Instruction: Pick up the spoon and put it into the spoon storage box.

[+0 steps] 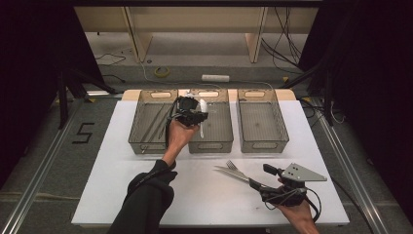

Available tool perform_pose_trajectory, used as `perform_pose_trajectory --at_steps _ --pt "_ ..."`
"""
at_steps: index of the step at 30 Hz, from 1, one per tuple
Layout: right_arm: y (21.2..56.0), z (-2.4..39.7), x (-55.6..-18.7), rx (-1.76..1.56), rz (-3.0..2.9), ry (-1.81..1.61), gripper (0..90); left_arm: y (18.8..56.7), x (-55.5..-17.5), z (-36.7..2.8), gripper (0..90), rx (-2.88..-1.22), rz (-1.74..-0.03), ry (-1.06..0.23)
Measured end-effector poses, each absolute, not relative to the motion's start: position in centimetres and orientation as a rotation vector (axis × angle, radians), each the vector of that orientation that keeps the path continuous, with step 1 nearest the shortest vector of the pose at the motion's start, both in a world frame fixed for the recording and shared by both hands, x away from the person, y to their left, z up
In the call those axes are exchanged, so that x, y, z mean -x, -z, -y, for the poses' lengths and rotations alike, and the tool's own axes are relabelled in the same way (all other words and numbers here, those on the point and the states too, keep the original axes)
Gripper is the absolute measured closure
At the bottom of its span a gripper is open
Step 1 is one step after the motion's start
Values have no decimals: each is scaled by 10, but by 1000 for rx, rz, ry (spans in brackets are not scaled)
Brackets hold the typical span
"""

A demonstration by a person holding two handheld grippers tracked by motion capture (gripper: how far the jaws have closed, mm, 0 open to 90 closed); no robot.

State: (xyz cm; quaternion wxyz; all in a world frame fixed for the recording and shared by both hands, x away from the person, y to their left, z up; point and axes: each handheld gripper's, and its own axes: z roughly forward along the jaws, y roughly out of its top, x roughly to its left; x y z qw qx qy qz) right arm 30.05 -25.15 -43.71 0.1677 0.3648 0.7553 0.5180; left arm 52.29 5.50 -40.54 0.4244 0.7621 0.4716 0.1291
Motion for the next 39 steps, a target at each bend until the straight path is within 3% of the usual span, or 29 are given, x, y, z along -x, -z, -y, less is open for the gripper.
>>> perform_pose_trajectory --at_steps 4,7,10,13,18,25,30,39 --pt "437 251 -301 -1037 -2150 -1470 263 406 -523 -53 799 -1903 -1183 -325" --pt "437 251 -300 -1034 -2148 -1474 263 403 -523 -52 726 -1874 -1191 -327" --pt "437 252 -300 -1035 -2147 -1471 263 399 -521 -51 717 -1885 -1168 -355" --pt "437 252 -300 -1035 -2146 -1470 263 393 -519 -52 534 -1871 -1175 -344" --pt "437 252 -300 -1036 -2142 -1471 263 378 -504 -57 364 -1884 -1108 -294" --pt "437 252 -300 -1028 -2148 -1443 263 364 -476 -78 265 -1910 -1045 -230" --pt "438 249 -301 -1009 -2178 -1421 262 365 -451 -94 231 -1948 -990 -255" --pt "437 248 -305 -1002 -2239 -1372 250 360 -417 -125 197 -1862 -926 -234"
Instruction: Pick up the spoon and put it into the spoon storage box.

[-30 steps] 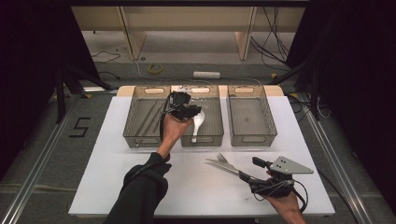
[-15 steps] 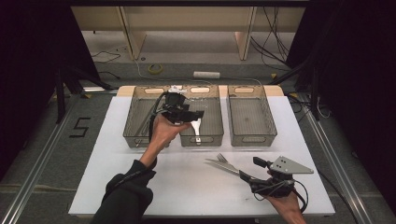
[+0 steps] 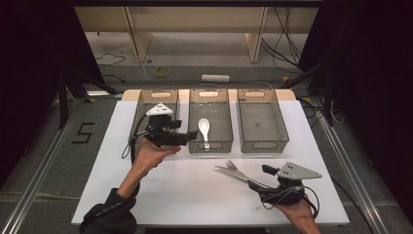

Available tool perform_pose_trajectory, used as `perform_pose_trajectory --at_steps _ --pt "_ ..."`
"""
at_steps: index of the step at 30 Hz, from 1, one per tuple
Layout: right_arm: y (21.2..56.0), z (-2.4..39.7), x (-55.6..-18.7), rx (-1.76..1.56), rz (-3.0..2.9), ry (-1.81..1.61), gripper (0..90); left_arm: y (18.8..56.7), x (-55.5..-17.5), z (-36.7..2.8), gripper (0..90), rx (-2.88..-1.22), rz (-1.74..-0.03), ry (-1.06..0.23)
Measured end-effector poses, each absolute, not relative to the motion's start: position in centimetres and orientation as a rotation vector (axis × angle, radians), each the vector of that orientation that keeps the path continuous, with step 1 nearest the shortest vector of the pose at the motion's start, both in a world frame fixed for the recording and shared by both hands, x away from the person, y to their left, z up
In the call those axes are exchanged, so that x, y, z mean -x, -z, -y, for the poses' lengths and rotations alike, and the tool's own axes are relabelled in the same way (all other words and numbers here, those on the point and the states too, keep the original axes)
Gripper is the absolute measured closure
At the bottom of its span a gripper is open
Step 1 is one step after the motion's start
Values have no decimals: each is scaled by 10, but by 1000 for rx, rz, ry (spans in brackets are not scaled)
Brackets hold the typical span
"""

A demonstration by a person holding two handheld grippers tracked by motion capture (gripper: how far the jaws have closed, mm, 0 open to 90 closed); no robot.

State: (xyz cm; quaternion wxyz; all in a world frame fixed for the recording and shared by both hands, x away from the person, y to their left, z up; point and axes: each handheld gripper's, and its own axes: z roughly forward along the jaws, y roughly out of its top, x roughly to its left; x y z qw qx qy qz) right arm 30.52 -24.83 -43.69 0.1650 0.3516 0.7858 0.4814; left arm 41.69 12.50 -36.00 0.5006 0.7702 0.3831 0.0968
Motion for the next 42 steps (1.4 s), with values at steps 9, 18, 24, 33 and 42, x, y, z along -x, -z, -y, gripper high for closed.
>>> perform_pose_trajectory --at_steps 9,18,24,33,42 --pt "437 245 -309 -971 -2307 -1281 235 376 -384 -146 166 -1865 -869 -278" --pt "439 243 -324 -964 -2417 -1129 245 391 -357 -165 165 -1788 -854 -308" --pt "441 243 -337 -980 -2503 -1038 260 397 -344 -169 160 -1784 -852 -312" --pt "442 241 -345 -967 -2563 -944 276 401 -335 -174 160 -1760 -847 -336" --pt "442 238 -345 -942 -2602 -859 288 408 -328 -175 153 -1805 -841 -326"
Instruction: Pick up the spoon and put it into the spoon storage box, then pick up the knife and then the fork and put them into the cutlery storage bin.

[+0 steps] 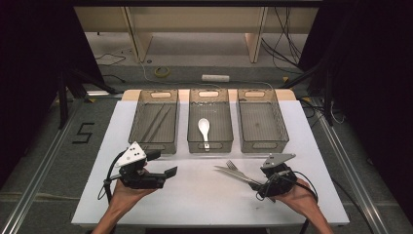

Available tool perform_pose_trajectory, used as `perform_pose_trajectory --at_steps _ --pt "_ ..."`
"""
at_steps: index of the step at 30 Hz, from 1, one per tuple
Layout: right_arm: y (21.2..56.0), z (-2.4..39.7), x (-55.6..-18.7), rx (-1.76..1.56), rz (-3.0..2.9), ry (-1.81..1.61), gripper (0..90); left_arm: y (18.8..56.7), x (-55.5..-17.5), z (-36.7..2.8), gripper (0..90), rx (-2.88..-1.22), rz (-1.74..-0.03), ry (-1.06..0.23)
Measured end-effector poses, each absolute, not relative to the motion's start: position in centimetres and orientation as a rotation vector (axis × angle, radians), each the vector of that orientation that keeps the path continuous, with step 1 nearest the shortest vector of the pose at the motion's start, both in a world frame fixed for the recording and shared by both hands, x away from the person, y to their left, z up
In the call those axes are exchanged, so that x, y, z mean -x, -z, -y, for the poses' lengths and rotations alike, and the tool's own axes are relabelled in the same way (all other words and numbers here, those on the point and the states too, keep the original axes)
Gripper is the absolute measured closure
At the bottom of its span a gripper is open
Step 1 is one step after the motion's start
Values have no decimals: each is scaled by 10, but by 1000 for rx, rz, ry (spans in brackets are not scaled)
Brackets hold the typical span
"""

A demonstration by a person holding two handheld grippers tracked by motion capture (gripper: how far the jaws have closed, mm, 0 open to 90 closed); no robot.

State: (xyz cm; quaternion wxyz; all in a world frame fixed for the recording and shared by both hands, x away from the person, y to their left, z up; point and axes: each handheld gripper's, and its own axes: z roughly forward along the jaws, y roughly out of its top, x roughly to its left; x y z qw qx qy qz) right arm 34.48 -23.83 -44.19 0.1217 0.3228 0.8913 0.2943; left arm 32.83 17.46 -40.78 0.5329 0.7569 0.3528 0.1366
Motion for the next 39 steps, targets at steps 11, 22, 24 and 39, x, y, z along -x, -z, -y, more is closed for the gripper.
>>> perform_pose_trajectory --at_steps 11,22,24,39 --pt "445 237 -349 -935 -2650 -814 355 408 -321 -172 153 -1812 -827 -323" --pt "444 233 -363 -882 -2745 -693 476 409 -316 -172 153 -1818 -818 -335" --pt "444 231 -365 -879 -2766 -672 497 409 -315 -172 153 -1828 -815 -335" --pt "457 218 -376 -888 -2848 -558 645 409 -313 -171 153 -1835 -806 -334"
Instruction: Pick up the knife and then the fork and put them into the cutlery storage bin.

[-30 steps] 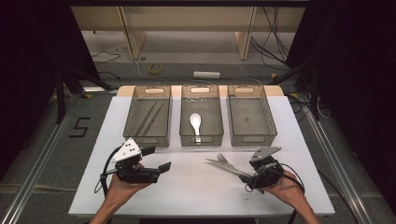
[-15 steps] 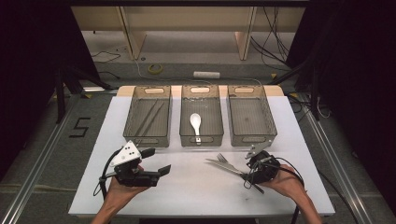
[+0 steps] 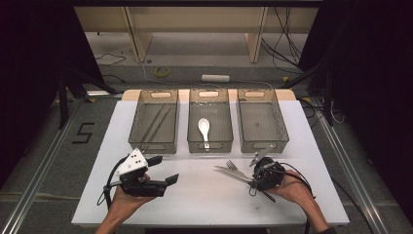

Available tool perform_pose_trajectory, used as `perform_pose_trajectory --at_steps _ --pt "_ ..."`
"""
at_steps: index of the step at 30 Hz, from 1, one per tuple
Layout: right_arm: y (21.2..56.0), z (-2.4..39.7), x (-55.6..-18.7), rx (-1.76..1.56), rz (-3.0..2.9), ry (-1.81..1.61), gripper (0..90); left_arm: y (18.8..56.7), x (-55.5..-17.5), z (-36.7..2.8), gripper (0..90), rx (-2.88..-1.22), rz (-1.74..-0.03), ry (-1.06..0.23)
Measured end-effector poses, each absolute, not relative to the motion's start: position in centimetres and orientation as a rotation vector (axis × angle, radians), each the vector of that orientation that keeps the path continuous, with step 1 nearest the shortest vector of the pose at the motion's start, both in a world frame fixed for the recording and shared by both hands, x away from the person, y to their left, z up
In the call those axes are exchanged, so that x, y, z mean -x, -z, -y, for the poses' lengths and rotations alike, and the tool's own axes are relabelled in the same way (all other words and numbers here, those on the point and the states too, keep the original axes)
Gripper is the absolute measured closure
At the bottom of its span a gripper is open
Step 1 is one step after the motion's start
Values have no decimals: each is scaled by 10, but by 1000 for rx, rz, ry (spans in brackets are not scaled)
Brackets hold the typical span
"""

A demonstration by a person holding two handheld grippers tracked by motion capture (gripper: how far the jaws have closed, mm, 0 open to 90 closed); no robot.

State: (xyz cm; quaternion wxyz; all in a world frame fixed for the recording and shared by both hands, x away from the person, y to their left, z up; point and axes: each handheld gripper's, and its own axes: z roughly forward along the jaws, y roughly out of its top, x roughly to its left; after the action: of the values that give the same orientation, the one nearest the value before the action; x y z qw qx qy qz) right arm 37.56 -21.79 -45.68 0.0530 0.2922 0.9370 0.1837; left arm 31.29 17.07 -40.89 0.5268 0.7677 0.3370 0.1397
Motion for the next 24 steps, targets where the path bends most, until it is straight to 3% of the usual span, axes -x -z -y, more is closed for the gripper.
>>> perform_pose_trajectory --at_steps 10,24 --pt "460 215 -377 -881 -2870 -534 727 409 -313 -170 154 -1840 -802 -340" --pt "460 213 -379 -868 -2885 -526 767 409 -313 -170 155 -1841 -803 -341"
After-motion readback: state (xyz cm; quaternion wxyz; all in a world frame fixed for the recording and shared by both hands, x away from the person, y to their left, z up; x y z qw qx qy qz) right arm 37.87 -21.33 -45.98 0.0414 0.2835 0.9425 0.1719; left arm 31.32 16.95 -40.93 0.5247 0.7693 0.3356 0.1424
